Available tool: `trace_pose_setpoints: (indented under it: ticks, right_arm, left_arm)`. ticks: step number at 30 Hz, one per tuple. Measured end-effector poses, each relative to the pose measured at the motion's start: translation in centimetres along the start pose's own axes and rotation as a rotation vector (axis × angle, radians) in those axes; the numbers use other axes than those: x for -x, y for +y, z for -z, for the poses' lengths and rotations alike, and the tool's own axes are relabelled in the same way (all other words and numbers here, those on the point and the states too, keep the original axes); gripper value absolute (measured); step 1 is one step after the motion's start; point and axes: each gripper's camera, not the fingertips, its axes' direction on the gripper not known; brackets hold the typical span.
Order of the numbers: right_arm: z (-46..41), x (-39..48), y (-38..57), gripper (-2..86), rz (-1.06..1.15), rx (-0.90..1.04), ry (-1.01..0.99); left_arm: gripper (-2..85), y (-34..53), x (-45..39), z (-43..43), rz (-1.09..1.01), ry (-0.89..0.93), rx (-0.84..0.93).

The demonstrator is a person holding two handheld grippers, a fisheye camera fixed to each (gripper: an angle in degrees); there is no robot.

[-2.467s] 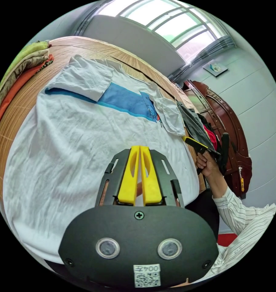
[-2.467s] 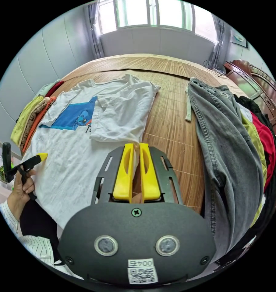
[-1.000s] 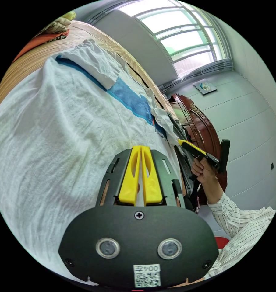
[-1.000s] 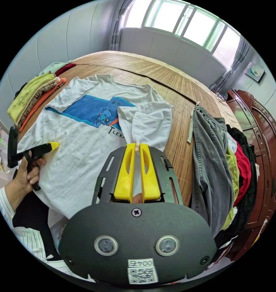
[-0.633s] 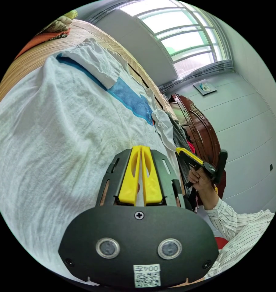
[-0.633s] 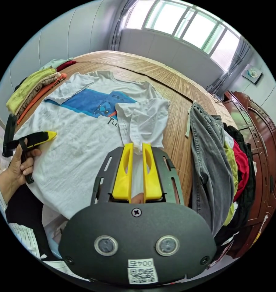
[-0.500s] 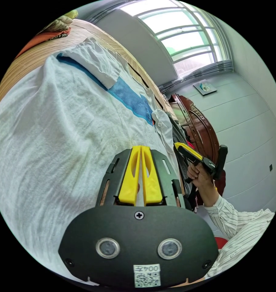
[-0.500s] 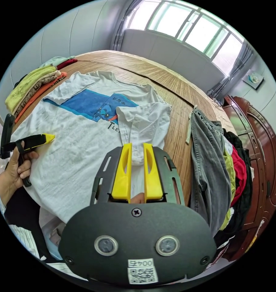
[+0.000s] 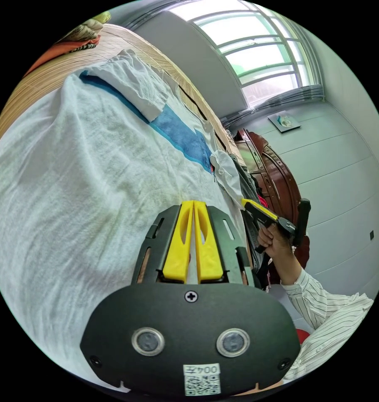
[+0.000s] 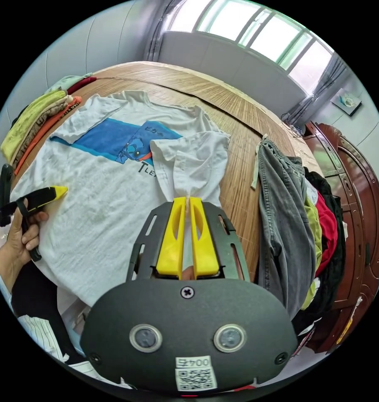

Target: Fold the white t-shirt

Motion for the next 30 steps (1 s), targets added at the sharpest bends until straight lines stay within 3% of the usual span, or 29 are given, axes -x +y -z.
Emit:
trace_pose_setpoints:
  ticks: [5,10,13,21,30]
  right_arm:
    - [-2.0,-1.7,2.5,2.7,-0.03,0.088,-0.08]
    - [1.3,-7.2,6.3,0.5,-0.195,-0.148,-0.272]
    - [0.7,-8.4,7.9,2.4,-0.204,-0.161,-0.273]
    - [-2.7,-6.5,8.0,8.0,-0.052,-0.178,-0.265]
    - [-6.3,-9.1,8.3,8.2,-0.08,-0.159,-0.266]
  left_arm:
    - [0.5,-3.5,-5.9,1.4,0.023,-0.034,0.069]
    - [1.2,-8.0,-18.6,3.6,-0.209,-0.101,0.124]
    - [3.0,-12.2,-27.0,3.1,-0.41,-0.246,0.162]
    - [7.9,-21.0,-47.4,-9.0,-0.951,-0.672,0.327]
    - [4.9,-23.6,-59.7,-17.9,-1.34,-0.968,0.405]
